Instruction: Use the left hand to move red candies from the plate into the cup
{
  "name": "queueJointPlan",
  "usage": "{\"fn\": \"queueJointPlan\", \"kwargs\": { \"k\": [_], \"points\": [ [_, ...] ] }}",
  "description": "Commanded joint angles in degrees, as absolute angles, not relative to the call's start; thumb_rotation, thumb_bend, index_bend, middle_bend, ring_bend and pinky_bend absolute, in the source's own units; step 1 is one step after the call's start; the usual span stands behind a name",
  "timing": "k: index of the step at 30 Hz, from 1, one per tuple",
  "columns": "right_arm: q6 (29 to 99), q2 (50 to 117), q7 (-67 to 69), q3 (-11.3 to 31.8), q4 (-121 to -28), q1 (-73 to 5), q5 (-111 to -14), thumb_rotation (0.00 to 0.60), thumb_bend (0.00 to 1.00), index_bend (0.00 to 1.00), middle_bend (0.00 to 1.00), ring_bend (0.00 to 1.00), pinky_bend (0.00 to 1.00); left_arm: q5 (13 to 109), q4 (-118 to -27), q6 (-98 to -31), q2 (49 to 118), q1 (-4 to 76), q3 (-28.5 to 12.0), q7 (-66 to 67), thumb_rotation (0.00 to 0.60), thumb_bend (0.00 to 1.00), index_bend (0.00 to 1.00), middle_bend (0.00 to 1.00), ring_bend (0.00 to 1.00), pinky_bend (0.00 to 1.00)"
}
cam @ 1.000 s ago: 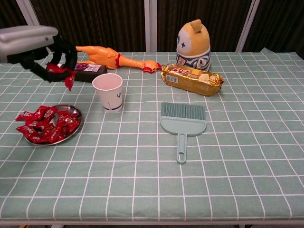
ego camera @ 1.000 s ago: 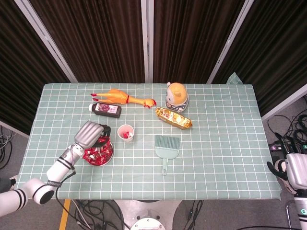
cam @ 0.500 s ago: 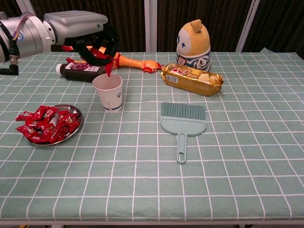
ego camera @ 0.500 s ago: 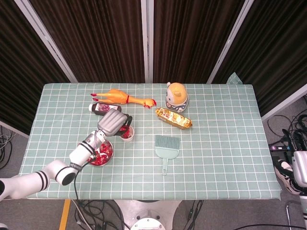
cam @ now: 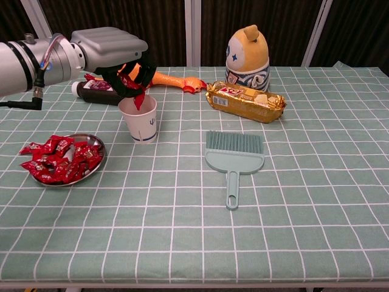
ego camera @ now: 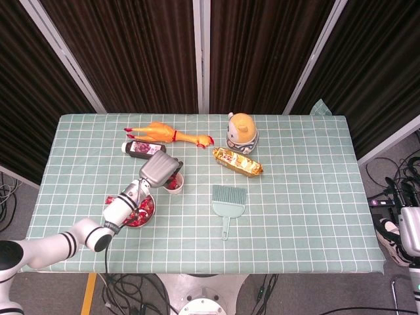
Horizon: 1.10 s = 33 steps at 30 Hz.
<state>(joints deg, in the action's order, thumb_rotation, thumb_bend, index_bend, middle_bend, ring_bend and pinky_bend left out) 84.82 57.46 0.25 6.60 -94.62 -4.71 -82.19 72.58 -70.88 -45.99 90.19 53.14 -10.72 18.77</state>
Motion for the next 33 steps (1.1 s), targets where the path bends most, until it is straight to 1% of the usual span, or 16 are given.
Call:
{"fn": "queueJointPlan", "kwargs": {
  "k": [1,12,19,27,33],
  "points": [
    [84.88,57.45,0.29,6.57,-94.57,-4.6,-82.08,0.6,0.19,0.08,0.29,0.1,0.25,71.42,-70.81,-45.92,90.47,53.38,-10.73,19.62,0.6,0.51,0.68,0.67,0.67,1.0],
    [84.7,57.56,0.34,6.59,-94.39,-4.54,-81.72,0.6,0.19,0.09,0.29,0.1,0.25,69.17,-71.83,-45.4,90.62,54.04,-10.1,22.19,0.6,0.5,0.59,0.63,0.66,1.0],
    [84.31,57.78,0.51,6.63,-94.08,-4.66,-81.43,0.6,0.19,0.09,0.29,0.1,0.26,68.48,-72.15,-46.16,90.89,54.17,-9.96,22.95,0.6,0.44,0.53,0.6,0.65,1.0],
    [84.07,57.85,0.47,6.71,-94.04,-4.79,-81.25,0.6,0.19,0.09,0.31,0.1,0.26,66.78,-73.17,-46.38,90.82,54.37,-9.77,24.91,0.6,0.42,0.49,0.59,0.64,0.98],
    [84.01,57.91,0.35,6.73,-94.04,-4.83,-81.2,0.6,0.19,0.09,0.31,0.1,0.26,65.43,-74.06,-46.34,90.81,54.57,-9.83,25.56,0.6,0.42,0.47,0.56,0.59,0.95]
  ]
}}
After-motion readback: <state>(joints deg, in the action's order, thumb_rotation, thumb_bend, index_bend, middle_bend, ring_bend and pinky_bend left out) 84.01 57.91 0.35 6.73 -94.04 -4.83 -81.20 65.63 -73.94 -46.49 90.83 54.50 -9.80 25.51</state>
